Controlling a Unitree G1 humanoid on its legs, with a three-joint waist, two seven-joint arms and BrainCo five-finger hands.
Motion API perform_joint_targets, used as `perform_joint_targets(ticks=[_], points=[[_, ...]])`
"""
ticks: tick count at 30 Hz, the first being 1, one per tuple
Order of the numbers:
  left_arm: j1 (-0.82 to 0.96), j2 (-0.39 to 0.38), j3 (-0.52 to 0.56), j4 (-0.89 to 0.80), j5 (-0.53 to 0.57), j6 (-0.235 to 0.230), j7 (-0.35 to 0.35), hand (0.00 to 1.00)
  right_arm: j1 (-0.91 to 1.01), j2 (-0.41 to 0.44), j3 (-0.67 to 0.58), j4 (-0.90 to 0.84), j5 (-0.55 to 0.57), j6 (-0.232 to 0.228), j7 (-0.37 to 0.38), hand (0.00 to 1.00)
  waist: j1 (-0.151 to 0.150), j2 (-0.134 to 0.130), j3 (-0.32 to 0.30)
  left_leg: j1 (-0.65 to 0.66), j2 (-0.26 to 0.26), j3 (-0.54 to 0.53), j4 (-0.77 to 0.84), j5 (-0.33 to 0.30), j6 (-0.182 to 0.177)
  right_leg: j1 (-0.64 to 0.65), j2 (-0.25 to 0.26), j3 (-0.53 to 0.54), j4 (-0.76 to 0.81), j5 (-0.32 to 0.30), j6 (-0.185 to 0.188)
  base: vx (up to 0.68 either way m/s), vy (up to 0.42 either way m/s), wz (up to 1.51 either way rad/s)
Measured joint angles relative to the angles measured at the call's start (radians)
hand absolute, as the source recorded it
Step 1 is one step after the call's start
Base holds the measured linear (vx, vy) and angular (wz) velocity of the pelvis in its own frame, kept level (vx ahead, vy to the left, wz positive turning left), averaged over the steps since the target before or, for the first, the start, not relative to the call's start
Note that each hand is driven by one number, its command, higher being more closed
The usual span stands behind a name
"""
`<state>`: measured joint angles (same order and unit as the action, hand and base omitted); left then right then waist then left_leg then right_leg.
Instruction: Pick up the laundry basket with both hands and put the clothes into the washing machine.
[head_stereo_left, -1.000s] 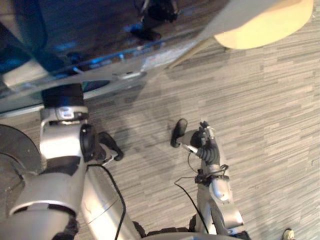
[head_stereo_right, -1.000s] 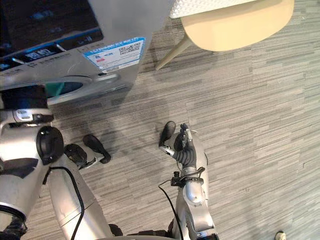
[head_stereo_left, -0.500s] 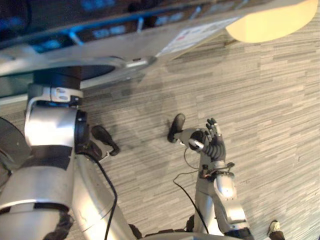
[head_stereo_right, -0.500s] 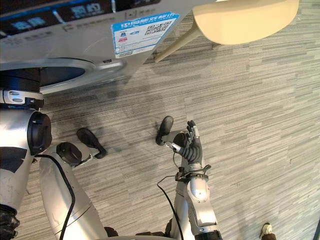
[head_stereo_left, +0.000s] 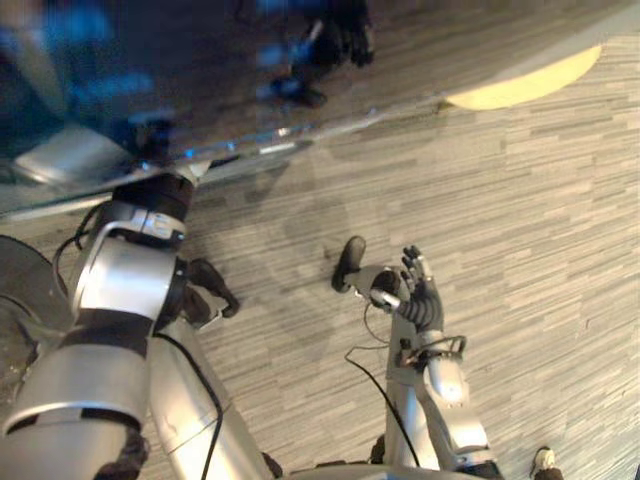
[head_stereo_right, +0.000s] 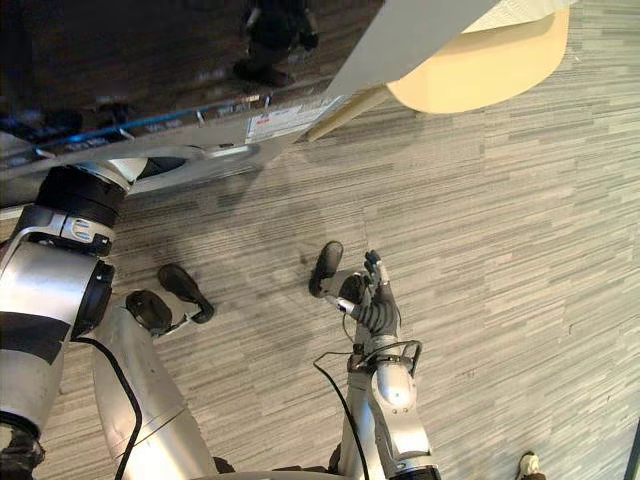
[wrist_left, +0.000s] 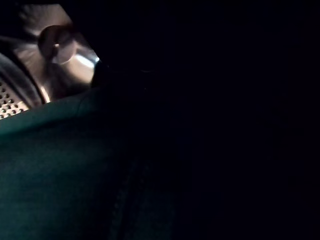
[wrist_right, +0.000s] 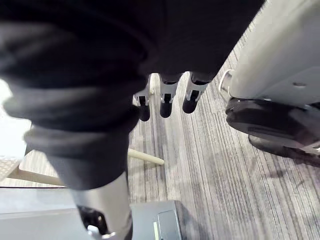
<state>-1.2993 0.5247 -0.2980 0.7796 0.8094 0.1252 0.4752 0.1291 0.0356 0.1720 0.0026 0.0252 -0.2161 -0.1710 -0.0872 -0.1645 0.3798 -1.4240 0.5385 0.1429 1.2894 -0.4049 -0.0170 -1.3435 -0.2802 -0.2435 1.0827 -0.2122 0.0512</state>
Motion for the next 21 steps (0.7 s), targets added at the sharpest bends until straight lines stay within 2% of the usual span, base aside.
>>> perform_joint_targets(ticks=[2, 4, 6, 8, 10, 12, 13, 15, 16, 17, 18, 20, 21], points=[[0.037, -0.020, 0.052, -0.002, 0.001, 0.009, 0.004, 0.00, 0.000, 0.000, 0.002, 0.010, -0.006, -0.001, 0.000, 0.00, 0.007, 0.000, 0.000, 0.037, -0.001, 0.007, -0.025, 0.004, -0.007, 0.033, 0.000, -0.006, -0.021, 0.000, 0.000, 0.00, -0.036, 0.04], [0.116, -0.080, 0.147, -0.002, -0.063, 0.006, -0.022, 0.00, 0.008, -0.005, 0.002, 0.011, -0.021, 0.002, 0.000, 0.00, 0.021, 0.004, -0.003, 0.099, -0.008, 0.023, -0.068, 0.013, -0.021, 0.083, 0.001, -0.010, -0.052, 0.000, 0.000, 0.01, -0.048, 0.13], [0.224, -0.160, 0.274, 0.008, -0.277, -0.017, -0.075, 0.00, 0.010, -0.008, 0.003, 0.010, -0.037, 0.033, 0.003, 0.00, 0.027, 0.013, -0.011, 0.156, -0.022, 0.028, -0.130, 0.036, -0.033, 0.150, 0.001, -0.036, -0.102, 0.000, 0.000, 0.02, -0.071, 0.25], [0.277, -0.198, 0.351, 0.010, -0.441, -0.029, -0.095, 0.00, 0.013, -0.010, 0.002, 0.010, -0.037, 0.056, 0.011, 0.00, 0.029, 0.013, -0.011, 0.192, -0.033, 0.029, -0.164, 0.049, -0.040, 0.188, 0.001, -0.047, -0.126, 0.000, 0.000, 0.01, -0.062, 0.20], [0.352, -0.200, 0.371, 0.012, -0.697, -0.064, -0.152, 0.00, 0.024, -0.023, 0.001, 0.011, -0.045, 0.095, 0.035, 0.00, 0.042, 0.021, -0.025, 0.233, -0.036, 0.036, -0.206, 0.063, -0.048, 0.228, 0.003, -0.060, -0.158, 0.000, -0.001, 0.00, -0.072, 0.16], [0.428, -0.199, 0.345, 0.002, -0.955, -0.097, -0.212, 0.00, 0.028, -0.045, 0.002, 0.011, -0.046, 0.124, 0.045, 0.00, 0.050, 0.031, -0.032, 0.271, -0.042, 0.043, -0.233, 0.070, -0.052, 0.264, 0.005, -0.066, -0.179, 0.001, -0.002, 0.01, -0.071, 0.13], [0.508, -0.195, 0.312, -0.039, -1.151, -0.127, -0.242, 0.00, 0.028, -0.058, 0.003, 0.010, -0.046, 0.140, 0.046, 0.00, 0.051, 0.043, -0.037, 0.294, -0.050, 0.042, -0.250, 0.074, -0.057, 0.293, 0.004, -0.075, -0.194, 0.001, -0.002, 0.01, -0.059, 0.15], [0.717, -0.187, 0.205, -0.184, -1.463, -0.199, -0.283, 0.00, 0.032, -0.081, 0.008, 0.010, -0.046, 0.158, 0.044, 0.00, 0.055, 0.056, -0.044, 0.347, -0.054, 0.044, -0.281, 0.078, -0.061, 0.351, 0.005, -0.090, -0.224, 0.000, -0.001, 0.02, -0.072, 0.16], [0.741, -0.187, 0.193, -0.202, -1.496, -0.209, -0.286, 0.00, 0.032, -0.085, 0.010, 0.010, -0.046, 0.159, 0.043, 0.00, 0.056, 0.056, -0.044, 0.355, -0.055, 0.045, -0.285, 0.078, -0.061, 0.359, 0.005, -0.091, -0.227, 0.000, -0.001, 0.01, -0.073, 0.11], [0.839, -0.193, 0.162, -0.249, -1.590, -0.238, -0.301, 0.00, 0.034, -0.100, 0.012, 0.010, -0.052, 0.163, 0.040, 0.00, 0.064, 0.060, -0.045, 0.379, -0.058, 0.049, -0.300, 0.080, -0.064, 0.383, 0.006, -0.094, -0.240, 0.000, -0.001, 0.01, -0.078, 0.10], [0.920, -0.212, 0.127, -0.266, -1.630, -0.251, -0.304, 0.00, 0.035, -0.116, 0.013, 0.009, -0.061, 0.168, 0.040, 0.00, 0.074, 0.067, -0.047, 0.399, -0.063, 0.049, -0.311, 0.082, -0.067, 0.402, 0.005, -0.097, -0.247, 0.000, 0.000, 0.00, -0.096, 0.15], [1.026, -0.244, 0.097, -0.266, -1.639, -0.249, -0.320, 0.00, 0.035, -0.138, 0.021, 0.010, -0.072, 0.179, 0.041, 0.00, 0.083, 0.081, -0.051, 0.427, -0.068, 0.052, -0.321, 0.082, -0.068, 0.428, 0.001, -0.098, -0.249, -0.005, 0.006, 0.00, -0.076, 0.12], [1.082, -0.259, 0.078, -0.258, -1.620, -0.242, -0.335, 0.00, 0.035, -0.149, 0.030, 0.011, -0.077, 0.181, 0.042, 0.00, 0.097, 0.089, -0.048, 0.449, -0.070, 0.057, -0.329, 0.083, -0.070, 0.445, -0.001, -0.098, -0.251, -0.005, 0.006, -0.01, -0.068, 0.06]])
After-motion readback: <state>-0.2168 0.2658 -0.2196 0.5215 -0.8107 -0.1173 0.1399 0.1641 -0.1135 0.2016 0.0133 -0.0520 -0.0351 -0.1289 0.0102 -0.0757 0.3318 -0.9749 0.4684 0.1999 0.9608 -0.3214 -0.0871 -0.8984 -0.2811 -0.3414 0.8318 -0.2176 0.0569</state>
